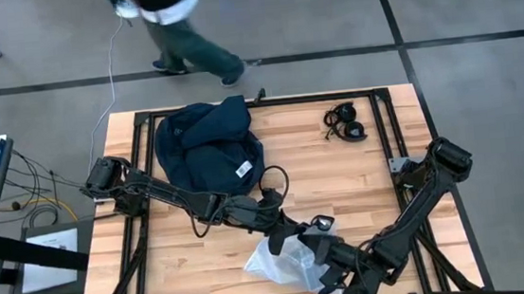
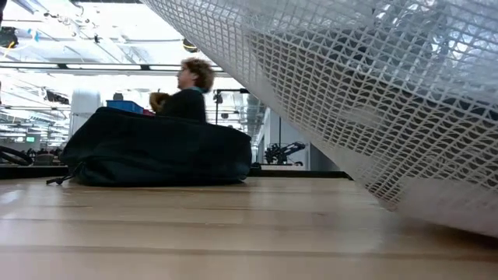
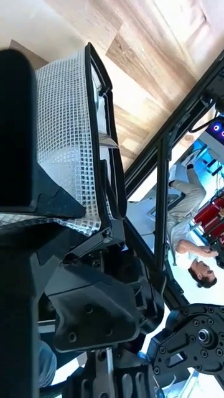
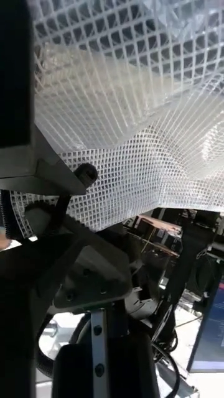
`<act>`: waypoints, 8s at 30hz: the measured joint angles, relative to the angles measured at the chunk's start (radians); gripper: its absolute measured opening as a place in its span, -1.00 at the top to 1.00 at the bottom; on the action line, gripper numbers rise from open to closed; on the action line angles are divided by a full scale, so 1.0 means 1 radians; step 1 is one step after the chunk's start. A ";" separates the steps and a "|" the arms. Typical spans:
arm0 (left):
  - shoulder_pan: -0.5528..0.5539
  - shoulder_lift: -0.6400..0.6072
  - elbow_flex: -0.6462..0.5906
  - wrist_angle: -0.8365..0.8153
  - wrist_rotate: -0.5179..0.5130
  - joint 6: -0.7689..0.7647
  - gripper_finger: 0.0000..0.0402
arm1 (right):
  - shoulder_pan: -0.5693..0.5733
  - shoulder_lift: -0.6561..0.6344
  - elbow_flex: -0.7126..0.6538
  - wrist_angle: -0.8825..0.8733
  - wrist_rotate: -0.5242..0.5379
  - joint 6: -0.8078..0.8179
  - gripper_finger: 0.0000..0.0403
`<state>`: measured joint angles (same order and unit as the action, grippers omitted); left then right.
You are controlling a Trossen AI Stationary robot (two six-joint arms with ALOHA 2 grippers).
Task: Unpack backpack
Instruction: Close the white zip lock bag
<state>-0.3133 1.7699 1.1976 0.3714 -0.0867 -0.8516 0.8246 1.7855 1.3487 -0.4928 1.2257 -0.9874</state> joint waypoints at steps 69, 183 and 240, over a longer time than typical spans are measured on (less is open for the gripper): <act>0.070 -0.034 -0.001 -0.080 0.032 -0.040 1.00 | 0.031 -0.032 0.155 -0.371 -0.167 0.696 0.20; -0.131 -0.199 0.000 -0.139 -0.318 0.620 1.00 | 0.151 -0.099 0.052 -0.596 0.166 1.938 0.95; -0.148 -0.345 -0.009 -0.672 -0.473 0.270 1.00 | 0.383 -0.246 0.056 -1.065 -0.347 2.556 0.95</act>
<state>-0.4608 1.4246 1.1888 -0.3008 -0.5596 -0.5812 1.2075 1.5399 1.4048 -1.5579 0.8789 1.5685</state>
